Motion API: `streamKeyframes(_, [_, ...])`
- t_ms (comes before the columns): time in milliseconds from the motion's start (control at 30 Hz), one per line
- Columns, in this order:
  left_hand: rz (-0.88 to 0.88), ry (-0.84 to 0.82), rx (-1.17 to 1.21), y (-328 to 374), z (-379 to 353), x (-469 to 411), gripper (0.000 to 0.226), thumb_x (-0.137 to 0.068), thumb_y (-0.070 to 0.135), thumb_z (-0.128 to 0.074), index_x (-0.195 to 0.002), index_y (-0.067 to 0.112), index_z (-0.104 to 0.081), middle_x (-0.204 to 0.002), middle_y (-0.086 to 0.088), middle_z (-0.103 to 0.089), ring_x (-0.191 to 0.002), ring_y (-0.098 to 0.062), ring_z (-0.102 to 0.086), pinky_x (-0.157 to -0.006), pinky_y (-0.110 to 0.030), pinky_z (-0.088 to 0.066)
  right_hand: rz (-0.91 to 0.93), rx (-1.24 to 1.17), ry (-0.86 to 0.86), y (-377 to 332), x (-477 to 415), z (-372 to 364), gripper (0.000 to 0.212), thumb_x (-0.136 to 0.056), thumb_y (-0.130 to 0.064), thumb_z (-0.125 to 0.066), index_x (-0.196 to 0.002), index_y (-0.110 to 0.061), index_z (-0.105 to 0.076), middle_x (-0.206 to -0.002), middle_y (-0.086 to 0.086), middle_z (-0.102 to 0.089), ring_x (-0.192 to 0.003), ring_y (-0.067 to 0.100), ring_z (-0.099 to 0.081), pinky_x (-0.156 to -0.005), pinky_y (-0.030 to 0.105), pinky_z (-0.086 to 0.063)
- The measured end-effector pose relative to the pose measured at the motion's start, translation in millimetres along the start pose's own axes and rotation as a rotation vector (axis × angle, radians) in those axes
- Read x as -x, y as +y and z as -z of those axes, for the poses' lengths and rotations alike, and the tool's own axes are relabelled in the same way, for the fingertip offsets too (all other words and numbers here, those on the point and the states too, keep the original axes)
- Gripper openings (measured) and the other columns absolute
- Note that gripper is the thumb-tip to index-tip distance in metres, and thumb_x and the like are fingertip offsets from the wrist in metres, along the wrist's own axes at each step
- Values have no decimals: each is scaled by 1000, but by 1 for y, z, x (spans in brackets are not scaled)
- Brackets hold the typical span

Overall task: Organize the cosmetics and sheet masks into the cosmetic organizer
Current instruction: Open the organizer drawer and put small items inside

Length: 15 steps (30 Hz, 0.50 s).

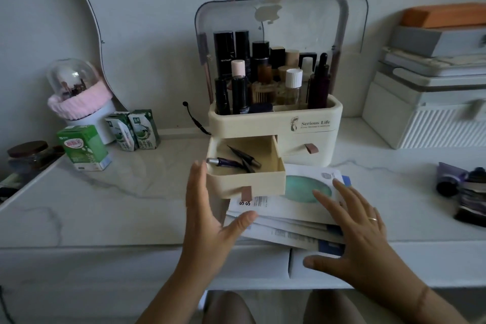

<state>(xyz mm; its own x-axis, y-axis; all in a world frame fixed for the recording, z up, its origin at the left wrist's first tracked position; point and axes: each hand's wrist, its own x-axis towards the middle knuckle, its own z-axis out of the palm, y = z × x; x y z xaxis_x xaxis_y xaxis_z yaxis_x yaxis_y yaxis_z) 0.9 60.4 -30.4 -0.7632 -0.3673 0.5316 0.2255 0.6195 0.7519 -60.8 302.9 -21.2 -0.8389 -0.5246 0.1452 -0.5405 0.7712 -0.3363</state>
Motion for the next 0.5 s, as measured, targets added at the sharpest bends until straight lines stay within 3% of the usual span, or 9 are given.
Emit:
streamKeyframes(100, [122,-8,105,-5,-4,5,110,-61,71,-68,-143,46,1,-155,14,-15,-138,10,-14,-104,-5,-20,83,-152,41,0,-5,-4,86,-54,-82,-45,-128,-61,-7,-140,-33,18,-139,5,5,-114,35,-25])
streamKeyframes(167, [87,15,94,-5,-5,2,101,-68,67,-66,-144,44,-3,-154,13,-17,-137,11,-15,-100,1,-19,151,-227,63,2,-14,-2,78,-63,-64,-64,-127,-56,-20,-141,-32,3,-134,-2,-5,-109,25,-32])
streamKeyframes(233, [22,61,17,-2,-3,-6,86,-76,70,-52,-145,35,-15,-154,13,-16,-138,8,-14,-103,-2,-16,210,-257,39,5,-25,3,75,-68,-51,-72,-128,-52,-26,-141,-31,-9,-134,-3,-14,-112,26,-33])
streamKeyframes(300, [-29,110,-74,5,3,-22,66,-83,66,-41,-138,29,-35,-149,8,-29,-137,-1,-23,-109,-16,-22,238,-212,4,9,-37,10,74,-70,-51,-71,-131,-48,-28,-142,-30,-13,-139,1,-15,-120,33,-14])
streamKeyframes(367, [-93,133,-137,12,10,-38,54,-89,59,-37,-123,21,-54,-130,5,-50,-127,-10,-41,-107,-34,-34,230,-138,-18,10,-47,15,79,-70,-55,-69,-138,-42,-28,-145,-28,-12,-143,2,-6,-119,38,7])
streamKeyframes(433, [-159,110,-196,16,13,-45,54,-92,56,-34,-111,14,-64,-113,6,-60,-118,-17,-49,-100,-45,-40,223,-89,-26,10,-53,16,87,-69,-59,-67,-142,-37,-25,-149,-23,-12,-144,2,2,-117,41,13])
streamKeyframes(500, [-190,75,-255,18,13,-45,50,-93,51,-35,-106,14,-67,-106,9,-62,-118,-18,-51,-97,-45,-42,240,-77,-31,7,-52,14,92,-68,-69,-60,-144,-36,-19,-152,-18,-11,-141,-1,6,-116,42,16])
